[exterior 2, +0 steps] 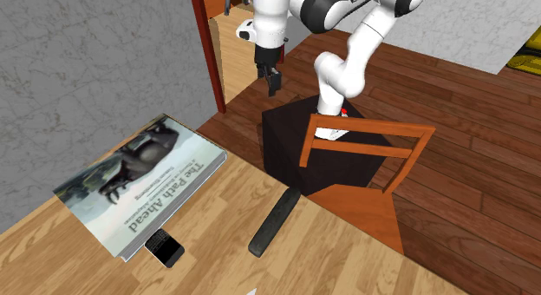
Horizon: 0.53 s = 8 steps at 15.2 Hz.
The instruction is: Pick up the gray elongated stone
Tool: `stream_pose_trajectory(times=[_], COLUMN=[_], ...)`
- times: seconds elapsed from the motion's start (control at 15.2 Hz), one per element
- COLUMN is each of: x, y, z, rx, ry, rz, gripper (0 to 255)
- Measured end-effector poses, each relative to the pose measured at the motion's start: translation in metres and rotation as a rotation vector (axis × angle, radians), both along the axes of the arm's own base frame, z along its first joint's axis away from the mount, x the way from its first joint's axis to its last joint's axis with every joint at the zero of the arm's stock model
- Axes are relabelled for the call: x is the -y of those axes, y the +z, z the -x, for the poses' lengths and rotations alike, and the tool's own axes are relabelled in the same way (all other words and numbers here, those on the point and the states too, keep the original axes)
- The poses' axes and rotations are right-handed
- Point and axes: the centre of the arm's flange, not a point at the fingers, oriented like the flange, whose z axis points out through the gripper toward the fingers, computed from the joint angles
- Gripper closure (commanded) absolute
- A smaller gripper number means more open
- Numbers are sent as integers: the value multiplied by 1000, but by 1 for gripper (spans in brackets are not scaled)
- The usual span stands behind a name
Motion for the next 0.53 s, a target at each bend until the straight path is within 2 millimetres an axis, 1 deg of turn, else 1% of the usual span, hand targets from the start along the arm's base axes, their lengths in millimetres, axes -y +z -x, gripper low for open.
stream_pose_trajectory(times=[0.13,0.4,0.46,0.53], x=[-20,-54,-63,-72], y=[-10,-36,-42,-48], z=[-14,-33,-43,-47], rx=[-8,-25,-29,-33], ry=[23,69,81,92], rz=[-15,-45,-52,-60], gripper=[0,0,0,0])
